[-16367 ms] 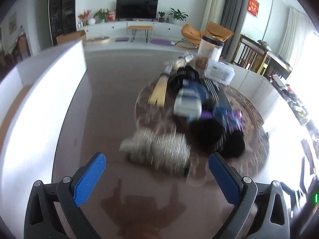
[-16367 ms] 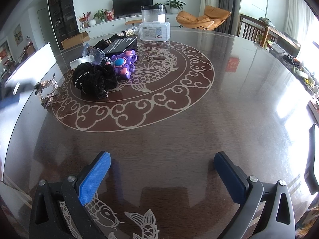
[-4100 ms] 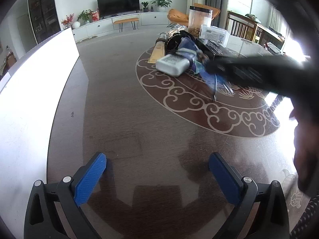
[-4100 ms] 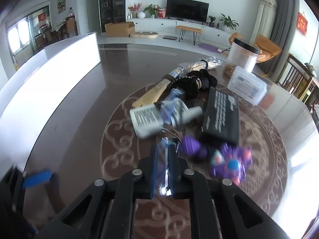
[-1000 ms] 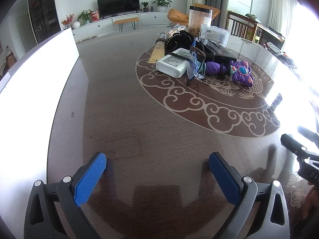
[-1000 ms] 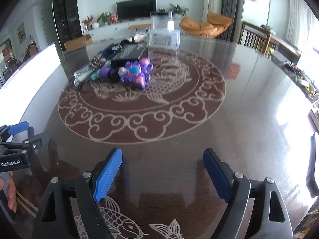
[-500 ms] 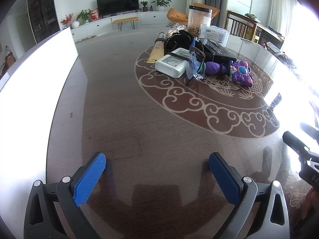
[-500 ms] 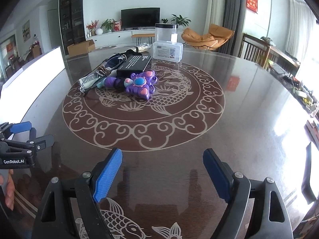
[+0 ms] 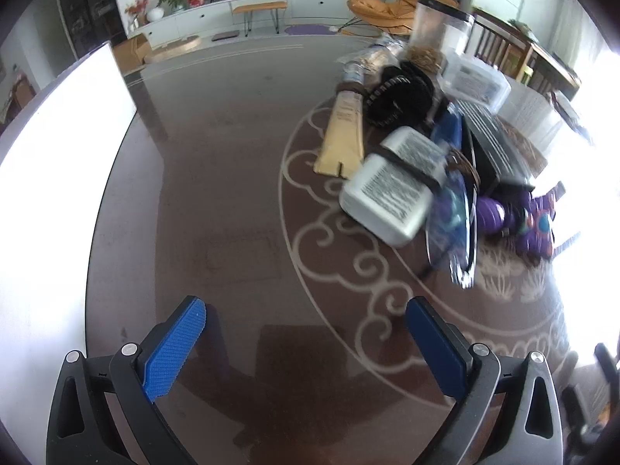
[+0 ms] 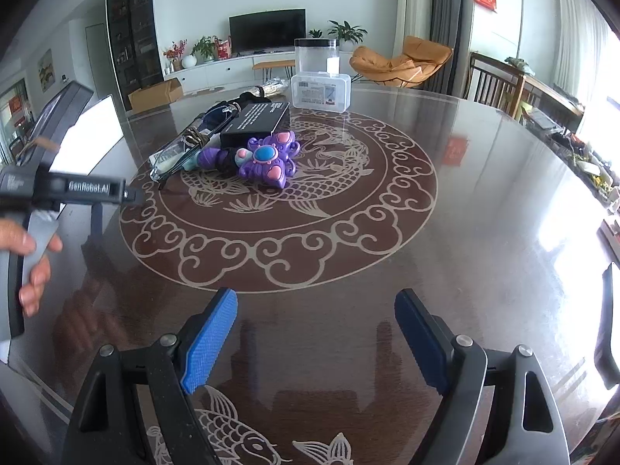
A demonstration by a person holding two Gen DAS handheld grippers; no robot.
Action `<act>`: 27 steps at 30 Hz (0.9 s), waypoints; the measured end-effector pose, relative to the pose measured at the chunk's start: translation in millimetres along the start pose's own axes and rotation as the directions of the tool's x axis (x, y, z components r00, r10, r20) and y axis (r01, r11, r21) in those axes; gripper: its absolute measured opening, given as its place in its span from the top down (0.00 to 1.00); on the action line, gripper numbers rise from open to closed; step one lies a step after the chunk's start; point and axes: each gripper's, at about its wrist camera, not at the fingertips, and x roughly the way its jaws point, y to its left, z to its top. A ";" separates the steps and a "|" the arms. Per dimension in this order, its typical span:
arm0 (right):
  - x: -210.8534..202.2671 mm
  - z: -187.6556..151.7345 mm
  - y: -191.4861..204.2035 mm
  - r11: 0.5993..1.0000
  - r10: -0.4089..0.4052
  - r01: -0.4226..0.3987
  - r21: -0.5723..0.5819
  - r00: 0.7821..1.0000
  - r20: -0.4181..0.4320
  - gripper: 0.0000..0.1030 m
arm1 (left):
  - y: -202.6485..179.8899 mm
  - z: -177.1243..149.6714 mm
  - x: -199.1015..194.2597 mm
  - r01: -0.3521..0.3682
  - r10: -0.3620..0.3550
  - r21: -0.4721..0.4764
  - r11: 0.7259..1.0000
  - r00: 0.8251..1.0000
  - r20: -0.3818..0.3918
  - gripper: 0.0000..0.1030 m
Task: Organize objects
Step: 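Reach the left tool to the blue-tinted glasses on the pile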
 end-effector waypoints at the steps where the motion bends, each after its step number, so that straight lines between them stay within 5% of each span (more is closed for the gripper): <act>1: 0.5 -0.4 -0.4 1.000 0.002 -0.002 0.002 1.000 -0.003 0.18 | 4.9 3.1 -4.7 0.015 -0.015 -0.033 0.999 1.000 0.018 0.00; 6: 1.2 -0.1 -3.9 1.000 0.013 -0.013 0.017 1.000 -0.010 0.18 | 15.8 13.1 -34.3 0.160 -0.141 -0.126 0.979 0.979 0.146 0.00; 11: 0.4 0.0 -5.1 1.000 0.015 -0.015 0.019 1.000 -0.009 0.18 | -33.0 41.2 -31.0 0.224 -0.227 0.039 0.974 0.969 0.102 0.00; 18: -0.2 0.2 -6.1 1.000 0.017 -0.017 0.023 1.000 -0.005 0.18 | -87.9 73.9 5.7 0.107 -0.118 0.195 0.975 0.992 0.046 0.00; 20: -0.2 0.0 -6.3 1.000 0.018 -0.018 0.022 1.000 -0.007 0.18 | -89.9 70.6 7.1 0.075 -0.088 0.210 0.975 0.995 0.053 0.19; 21: -0.2 0.0 -6.4 1.000 0.019 -0.019 0.021 1.000 -0.008 0.18 | -88.9 69.2 7.4 0.086 -0.099 0.204 0.975 0.994 0.054 0.41; 22: -0.3 0.0 -6.5 1.000 0.019 -0.018 0.021 1.000 -0.009 0.18 | -86.2 67.8 7.8 0.094 -0.106 0.188 0.978 0.993 0.051 0.78; 27: -0.5 -0.6 -6.7 0.999 0.024 -0.024 0.021 1.000 -0.012 0.18 | -72.4 46.8 -11.8 0.090 -0.103 0.134 0.987 0.990 0.093 0.79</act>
